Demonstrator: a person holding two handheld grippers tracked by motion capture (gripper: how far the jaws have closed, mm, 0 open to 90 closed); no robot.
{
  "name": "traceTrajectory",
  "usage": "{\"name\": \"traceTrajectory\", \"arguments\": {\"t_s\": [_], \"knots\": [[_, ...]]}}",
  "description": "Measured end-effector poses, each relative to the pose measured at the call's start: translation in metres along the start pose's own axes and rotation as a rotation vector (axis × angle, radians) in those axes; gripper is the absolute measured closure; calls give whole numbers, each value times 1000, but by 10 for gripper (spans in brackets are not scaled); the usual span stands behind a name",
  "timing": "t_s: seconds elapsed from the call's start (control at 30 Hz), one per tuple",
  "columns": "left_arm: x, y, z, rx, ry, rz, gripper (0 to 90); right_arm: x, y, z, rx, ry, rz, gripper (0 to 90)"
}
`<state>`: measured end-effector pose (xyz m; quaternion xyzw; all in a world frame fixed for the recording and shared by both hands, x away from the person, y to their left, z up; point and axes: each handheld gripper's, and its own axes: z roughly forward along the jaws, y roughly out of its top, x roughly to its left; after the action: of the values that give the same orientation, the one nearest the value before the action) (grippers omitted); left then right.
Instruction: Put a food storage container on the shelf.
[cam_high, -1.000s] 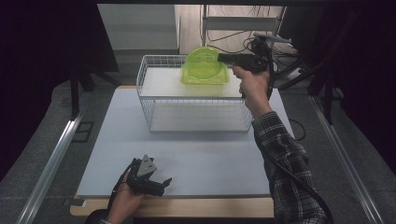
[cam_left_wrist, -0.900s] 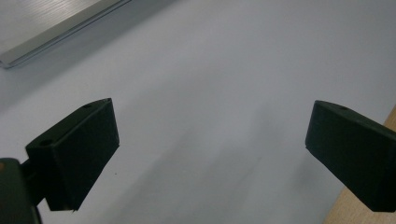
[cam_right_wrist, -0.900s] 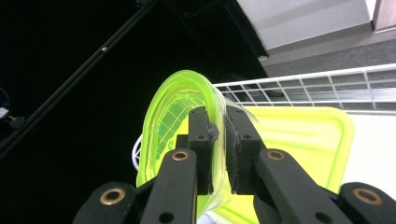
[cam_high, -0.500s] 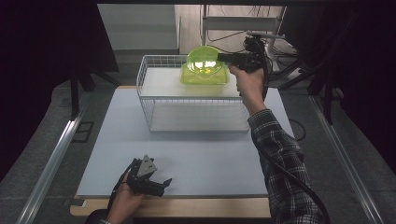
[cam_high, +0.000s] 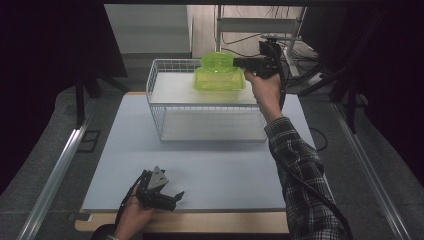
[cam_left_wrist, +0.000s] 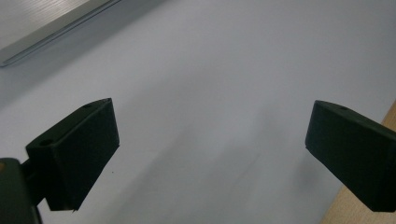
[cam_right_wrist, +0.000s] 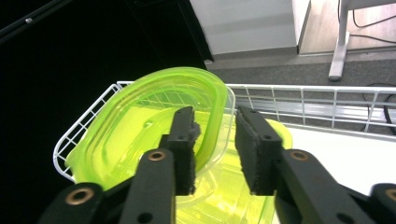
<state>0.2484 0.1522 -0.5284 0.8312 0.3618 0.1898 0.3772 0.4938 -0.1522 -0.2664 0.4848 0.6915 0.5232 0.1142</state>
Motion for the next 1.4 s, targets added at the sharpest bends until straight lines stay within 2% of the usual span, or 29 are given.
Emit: {"name": "traceTrajectory", "arguments": {"t_s": [0.17,0.3,0.53,0.73,1.17,1.27,1.4], "knots": [[0,0,0,-1,1,-1,29,1,0,-2,-10,0,-19,575],[0,0,0,-1,2,1,29,-1,-1,-7,-18,31,-21,501],[0,0,0,1,3,1,29,0,-5,-15,-6,69,-38,427],[-1,0,0,5,3,4,29,6,-12,-20,18,85,-95,382],[-1,0,1,9,5,7,29,14,-27,-29,35,137,-159,296],[-1,0,0,10,6,10,29,19,-34,-31,41,133,-202,281],[-1,0,1,11,5,9,29,21,-40,-33,49,128,-225,273]]}}
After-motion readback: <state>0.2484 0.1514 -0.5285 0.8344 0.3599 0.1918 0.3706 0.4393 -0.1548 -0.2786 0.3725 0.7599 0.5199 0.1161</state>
